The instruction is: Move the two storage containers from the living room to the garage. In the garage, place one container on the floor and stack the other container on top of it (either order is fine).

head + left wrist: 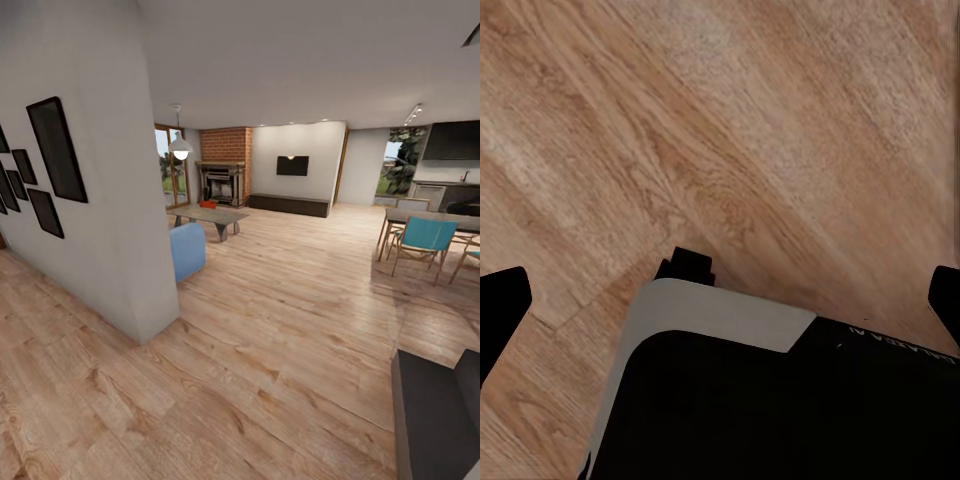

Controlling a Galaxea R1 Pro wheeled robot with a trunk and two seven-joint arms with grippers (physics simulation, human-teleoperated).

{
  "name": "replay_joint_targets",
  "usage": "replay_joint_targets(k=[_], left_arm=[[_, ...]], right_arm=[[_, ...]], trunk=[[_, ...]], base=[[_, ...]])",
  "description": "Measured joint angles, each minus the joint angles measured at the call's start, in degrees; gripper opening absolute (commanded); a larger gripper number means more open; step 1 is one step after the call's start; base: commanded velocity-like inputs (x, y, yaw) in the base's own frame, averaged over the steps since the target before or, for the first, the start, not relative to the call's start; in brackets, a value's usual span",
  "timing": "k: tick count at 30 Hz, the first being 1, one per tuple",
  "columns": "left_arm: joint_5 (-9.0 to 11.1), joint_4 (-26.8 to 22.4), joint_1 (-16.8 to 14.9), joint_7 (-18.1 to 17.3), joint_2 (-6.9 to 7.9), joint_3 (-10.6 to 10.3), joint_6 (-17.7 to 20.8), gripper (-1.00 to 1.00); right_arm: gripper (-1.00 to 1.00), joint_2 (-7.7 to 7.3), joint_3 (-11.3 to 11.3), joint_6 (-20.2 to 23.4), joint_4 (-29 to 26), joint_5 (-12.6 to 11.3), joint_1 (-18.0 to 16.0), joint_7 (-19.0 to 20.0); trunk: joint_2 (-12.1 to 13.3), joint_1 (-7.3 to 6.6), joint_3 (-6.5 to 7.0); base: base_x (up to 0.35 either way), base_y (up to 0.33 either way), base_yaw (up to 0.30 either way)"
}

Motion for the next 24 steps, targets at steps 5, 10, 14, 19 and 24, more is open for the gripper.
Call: replay_joint_targets(k=[5,10,14,19,24], left_arm=[[0.00,0.00,0.00,0.00,0.00,0.00,0.05,1.00],[0.00,0.00,0.00,0.00,0.00,0.00,0.08,1.00],[0.00,0.00,0.00,0.00,0.00,0.00,0.05,1.00],[0.00,0.02,-0.01,0.00,0.00,0.00,-0.01,1.00],[-0.01,0.04,-0.01,0.01,-0.02,0.00,-0.08,1.00]], right_arm=[[1.00,-0.01,0.04,0.02,0.00,0.01,0.00,0.06],[1.00,-0.06,0.00,0.02,0.00,0.01,0.00,0.12],[1.00,-0.09,0.00,0.00,0.00,0.01,0.00,0.15],[1.00,0.09,-0.01,-0.07,-0.01,-0.07,0.01,-0.13],[1.00,0.15,-0.05,-0.07,-0.01,-0.12,0.01,-0.28]], trunk=[[0.00,0.00,0.00],[0.00,0.00,0.00],[0.00,0.00,0.00],[0.00,0.00,0.00],[0.00,0.00,0.00]], base=[[0.321,0.000,-0.001],[0.321,0.000,0.000],[0.321,0.000,0.000],[0.321,0.000,-0.094],[0.321,0.000,-0.232]])
